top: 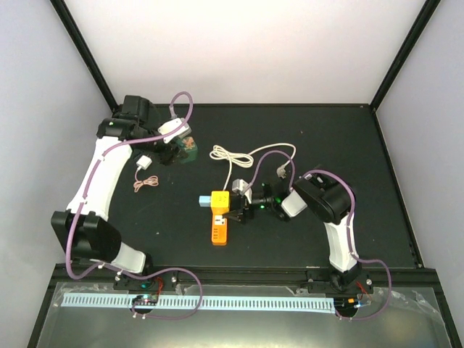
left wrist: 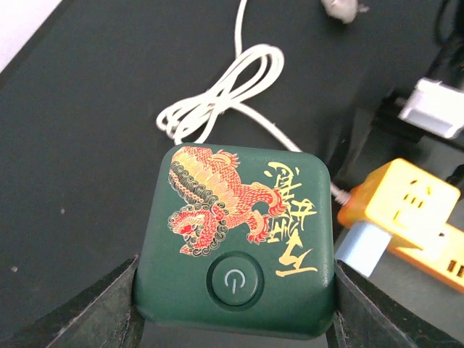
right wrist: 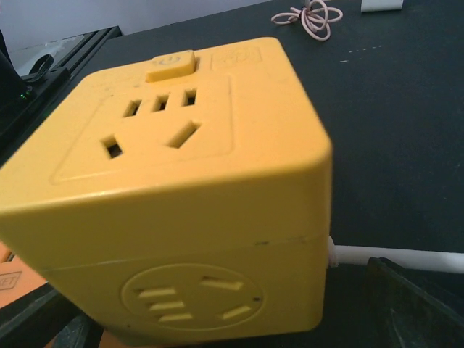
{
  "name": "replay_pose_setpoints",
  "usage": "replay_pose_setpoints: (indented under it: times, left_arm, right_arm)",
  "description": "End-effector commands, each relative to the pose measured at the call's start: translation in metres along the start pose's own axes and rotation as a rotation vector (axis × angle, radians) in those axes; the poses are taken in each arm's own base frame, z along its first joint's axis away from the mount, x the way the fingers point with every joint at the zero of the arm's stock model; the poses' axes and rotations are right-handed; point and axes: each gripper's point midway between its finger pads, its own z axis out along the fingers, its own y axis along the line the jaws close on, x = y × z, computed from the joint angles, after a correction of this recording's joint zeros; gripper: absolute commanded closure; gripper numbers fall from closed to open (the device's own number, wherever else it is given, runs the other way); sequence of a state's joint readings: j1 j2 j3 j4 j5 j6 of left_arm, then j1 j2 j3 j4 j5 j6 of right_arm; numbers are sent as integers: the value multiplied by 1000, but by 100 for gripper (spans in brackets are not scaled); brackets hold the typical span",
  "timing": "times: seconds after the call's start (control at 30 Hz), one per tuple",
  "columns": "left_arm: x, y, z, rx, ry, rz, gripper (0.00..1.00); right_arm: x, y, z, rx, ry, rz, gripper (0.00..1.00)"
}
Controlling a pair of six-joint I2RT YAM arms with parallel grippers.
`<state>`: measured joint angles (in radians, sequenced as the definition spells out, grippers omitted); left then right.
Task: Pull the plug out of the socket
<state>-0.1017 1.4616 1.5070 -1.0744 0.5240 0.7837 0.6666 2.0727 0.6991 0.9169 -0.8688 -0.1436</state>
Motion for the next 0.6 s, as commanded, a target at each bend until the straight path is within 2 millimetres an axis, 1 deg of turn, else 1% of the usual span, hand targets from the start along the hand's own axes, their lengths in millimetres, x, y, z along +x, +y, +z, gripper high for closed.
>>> replay_pose_setpoints:
  times: [0.0,0.13,0.2,0.27,0.33,0.5,0.57]
  left_arm:
    - [11,22,-8,-84,112,-19,96]
    - [22,38,-3,-120,187,-39,96]
    - [28,45,-1,-129,225,-53,96]
    - [33,51,0,-129,257,-70,96]
    - [40,57,2,-133,292,-87,95]
    - [58,77,1,-171,400,-103,95]
    - [66,86,1,-190,453,-109,96]
  right_arm:
    - [13,1,-3,21,28,24,1]
    - [7,2,-6,24,7,2,0]
    - [1,-1,-9,33,-11,2,0]
    - [-11,-5,-12,41,-43,5,0]
    - [-26,-6,-14,44,-71,-24,0]
    - [-61,-2,-19,32,-116,-58,0]
    - [-70,1,-24,41,-125,-66,0]
